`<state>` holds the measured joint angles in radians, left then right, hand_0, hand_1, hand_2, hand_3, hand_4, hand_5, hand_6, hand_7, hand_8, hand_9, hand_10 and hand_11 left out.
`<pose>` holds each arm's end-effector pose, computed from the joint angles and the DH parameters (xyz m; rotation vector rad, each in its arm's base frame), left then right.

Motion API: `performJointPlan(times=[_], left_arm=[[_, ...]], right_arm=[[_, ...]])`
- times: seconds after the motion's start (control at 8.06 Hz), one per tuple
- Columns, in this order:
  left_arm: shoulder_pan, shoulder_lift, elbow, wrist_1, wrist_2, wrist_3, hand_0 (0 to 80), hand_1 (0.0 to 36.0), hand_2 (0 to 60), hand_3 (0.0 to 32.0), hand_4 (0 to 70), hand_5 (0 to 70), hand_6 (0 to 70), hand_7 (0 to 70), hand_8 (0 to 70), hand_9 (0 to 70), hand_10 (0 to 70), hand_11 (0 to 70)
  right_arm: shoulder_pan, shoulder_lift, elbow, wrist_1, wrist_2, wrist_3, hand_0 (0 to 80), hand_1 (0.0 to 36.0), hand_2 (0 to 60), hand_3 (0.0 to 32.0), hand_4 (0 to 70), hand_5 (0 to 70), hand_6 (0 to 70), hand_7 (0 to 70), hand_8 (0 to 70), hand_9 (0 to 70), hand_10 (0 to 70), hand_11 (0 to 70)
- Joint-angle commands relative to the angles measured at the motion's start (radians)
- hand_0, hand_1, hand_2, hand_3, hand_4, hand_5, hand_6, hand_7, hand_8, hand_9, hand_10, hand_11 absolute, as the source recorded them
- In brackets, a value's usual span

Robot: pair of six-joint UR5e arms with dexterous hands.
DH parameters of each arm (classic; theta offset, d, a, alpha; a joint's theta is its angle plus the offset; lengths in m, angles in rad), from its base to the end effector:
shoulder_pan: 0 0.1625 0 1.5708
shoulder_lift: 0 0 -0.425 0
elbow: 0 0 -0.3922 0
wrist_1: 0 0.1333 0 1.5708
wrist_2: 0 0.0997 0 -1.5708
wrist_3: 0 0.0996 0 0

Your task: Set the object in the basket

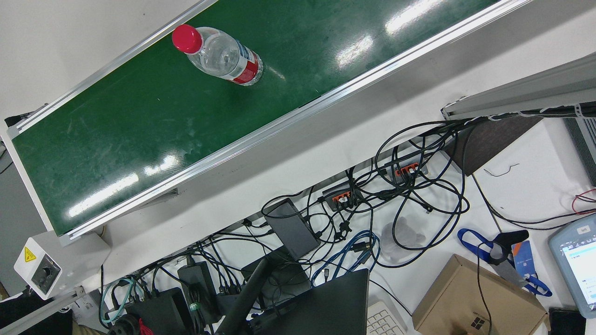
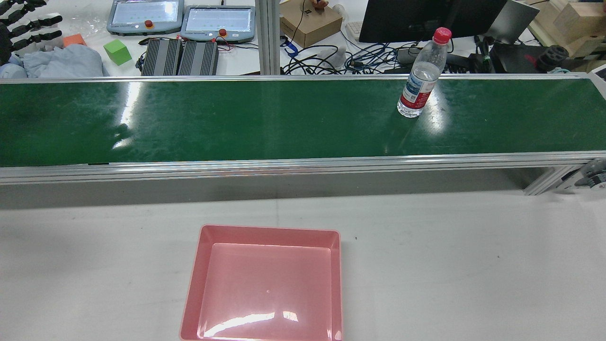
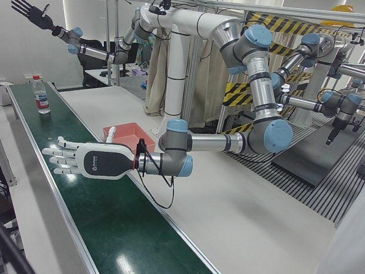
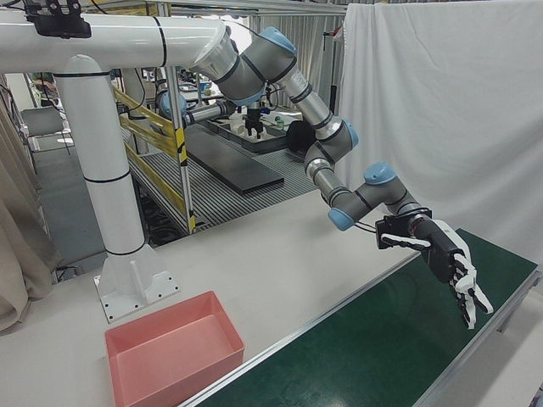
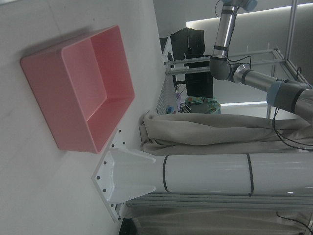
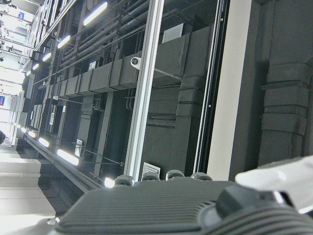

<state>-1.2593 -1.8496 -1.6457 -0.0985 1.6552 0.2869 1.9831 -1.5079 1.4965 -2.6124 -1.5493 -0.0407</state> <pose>0.0704 -0.6263 0.4816 -0.0922 2.3786 -1.3937 0.3464 -0.4540 0.6285 -0.5888 2.4839 -1.4531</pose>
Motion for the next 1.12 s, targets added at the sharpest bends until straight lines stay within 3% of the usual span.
performJointPlan(times=[0.0, 0.99], left_arm=[[0.001, 0.001, 0.0, 0.0, 0.0, 0.0, 49.7, 3.4, 0.0, 9.6, 2.7, 34.8, 4.6, 5.2, 11.3, 11.6, 7.3, 11.4], [-0.005, 0.003, -0.006, 0.002, 0.0, 0.0, 49.9, 3.7, 0.0, 9.0, 5.8, 36.0, 5.7, 5.7, 13.5, 12.7, 7.9, 12.2]], right_arm=[[0.0, 0.0, 0.002, 0.0, 0.0, 0.001, 0.0, 0.0, 0.0, 0.0, 0.0, 0.0, 0.0, 0.0, 0.0, 0.0, 0.0, 0.0], [0.0, 0.0, 0.001, 0.0, 0.0, -0.001, 0.0, 0.0, 0.0, 0.0, 0.0, 0.0, 0.0, 0.0, 0.0, 0.0, 0.0, 0.0]])
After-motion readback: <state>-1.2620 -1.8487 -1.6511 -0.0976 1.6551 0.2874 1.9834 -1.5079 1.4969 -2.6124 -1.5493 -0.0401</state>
